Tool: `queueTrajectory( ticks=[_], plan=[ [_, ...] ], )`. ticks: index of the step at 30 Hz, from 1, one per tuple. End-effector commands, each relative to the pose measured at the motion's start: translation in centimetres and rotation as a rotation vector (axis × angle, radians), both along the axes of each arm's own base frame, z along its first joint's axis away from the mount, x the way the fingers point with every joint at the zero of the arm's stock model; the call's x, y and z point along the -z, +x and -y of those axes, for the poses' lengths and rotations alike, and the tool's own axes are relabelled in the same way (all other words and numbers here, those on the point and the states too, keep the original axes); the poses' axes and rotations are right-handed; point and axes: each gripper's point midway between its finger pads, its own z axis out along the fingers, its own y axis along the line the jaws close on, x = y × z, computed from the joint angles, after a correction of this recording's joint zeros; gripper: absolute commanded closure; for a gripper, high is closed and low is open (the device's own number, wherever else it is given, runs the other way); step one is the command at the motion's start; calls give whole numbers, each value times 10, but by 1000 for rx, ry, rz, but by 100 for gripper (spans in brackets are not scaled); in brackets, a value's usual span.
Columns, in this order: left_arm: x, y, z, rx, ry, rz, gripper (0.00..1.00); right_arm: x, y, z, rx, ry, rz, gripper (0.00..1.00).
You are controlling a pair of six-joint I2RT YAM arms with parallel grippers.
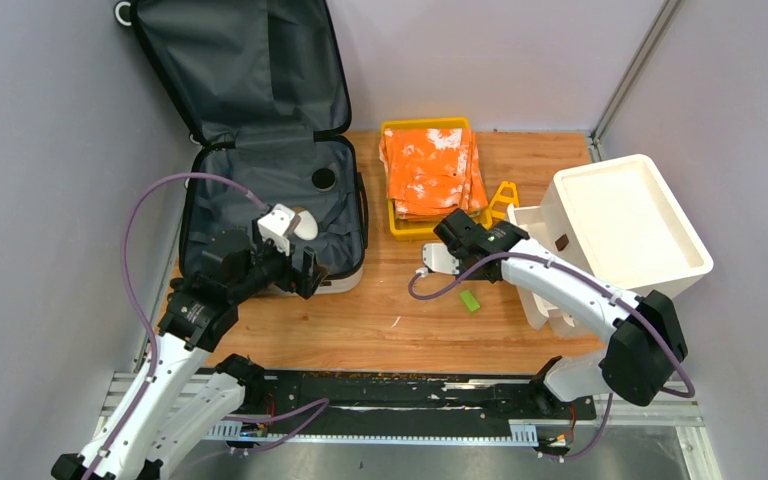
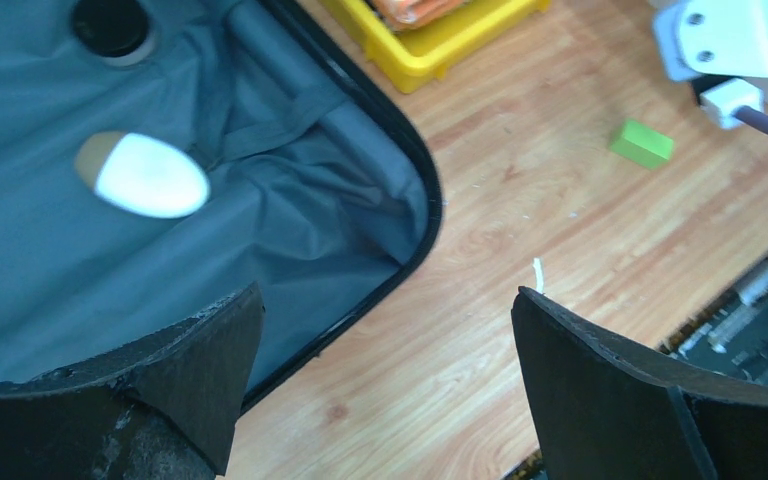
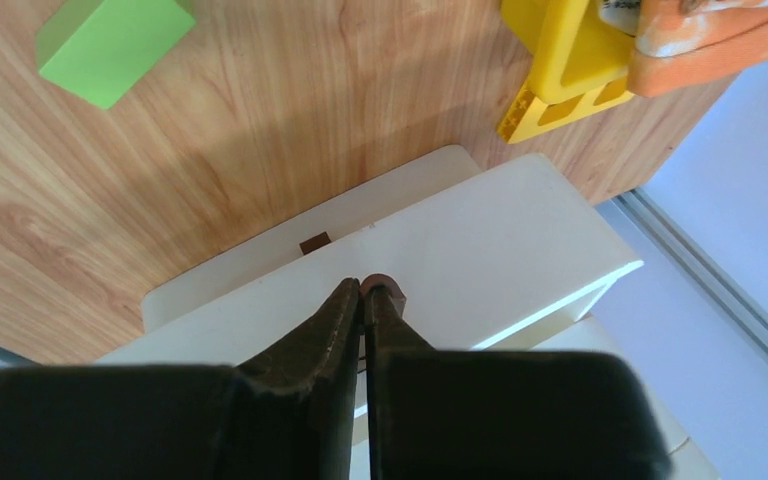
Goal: Open, take out, and arrange the luggage
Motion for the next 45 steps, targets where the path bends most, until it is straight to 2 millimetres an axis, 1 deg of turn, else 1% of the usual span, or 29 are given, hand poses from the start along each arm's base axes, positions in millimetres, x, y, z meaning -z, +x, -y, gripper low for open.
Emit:
queueTrajectory(
  ticks=[1,4,7,8,11,12,13,14,15,16,17,18,19,20,21,22,23,26,27,28,29,30,33,34,35,36,39,43,45],
  plan=[
    [-12,14,-24,-171,17,51,0,-25,26,-35,34,151,165,87],
    [-12,23,-41,-306,14,45,0,-28,25,-37,74,182,179,63],
    [-12,34,-48,-363,33,59,0,-33,19,-43,85,253,184,56],
    [-11,44,-56,-420,56,62,0,-37,18,-44,83,280,197,54],
    [-5,64,-69,-526,106,45,0,-56,23,-55,80,391,289,51],
    [-2,75,-69,-542,129,18,0,-65,26,-62,87,450,324,50],
    [-1,83,-75,-575,126,-3,1,-75,27,-68,101,516,357,49],
    [3,95,-72,-573,133,-47,2,-84,29,-75,123,587,384,46],
    [6,104,-75,-593,107,-87,4,-94,30,-82,150,668,407,43],
    [13,127,-77,-623,101,-154,8,-108,30,-92,193,795,423,40],
    [15,135,-79,-636,94,-175,9,-114,29,-97,199,843,424,40],
    [21,152,-81,-658,87,-214,13,-119,28,-104,199,897,417,39],
    [25,160,-82,-667,87,-231,14,-123,27,-110,198,946,409,39],
    [32,174,-83,-684,89,-259,15,-129,27,-115,219,1004,407,40],
    [36,181,-83,-694,84,-277,16,-135,27,-120,238,1056,410,40],
    [44,192,-82,-701,87,-304,16,-141,25,-123,259,1107,404,40],
    [49,198,-83,-713,79,-321,16,-147,24,-126,278,1149,401,40],
    [74,220,-80,-722,84,-379,18,-166,22,-124,340,1261,422,40],
    [79,223,-80,-726,84,-392,19,-173,18,-126,334,1303,409,41],
    [92,228,-78,-724,93,-420,20,-179,13,-130,318,1340,391,41],
    [98,230,-78,-726,89,-436,22,-184,9,-132,303,1368,376,41],
    [110,234,-75,-717,89,-467,22,-189,6,-133,292,1393,367,42],
    [132,241,-68,-706,74,-524,25,-194,-6,-139,240,1441,318,41],
    [142,242,-66,-704,77,-546,26,-197,-9,-142,218,1460,308,40],
    [147,243,-67,-722,76,-554,26,-198,-11,-143,209,1472,298,39],
    [157,243,-68,-731,85,-571,26,-201,-12,-144,207,1485,296,38],
    [176,244,-75,-773,113,-602,25,-202,-11,-143,228,1497,295,38],
    [192,240,-82,-807,151,-642,25,-196,-10,-139,217,1467,316,37],
    [196,237,-84,-813,160,-654,29,-194,-8,-135,228,1453,339,37]
  ],
)
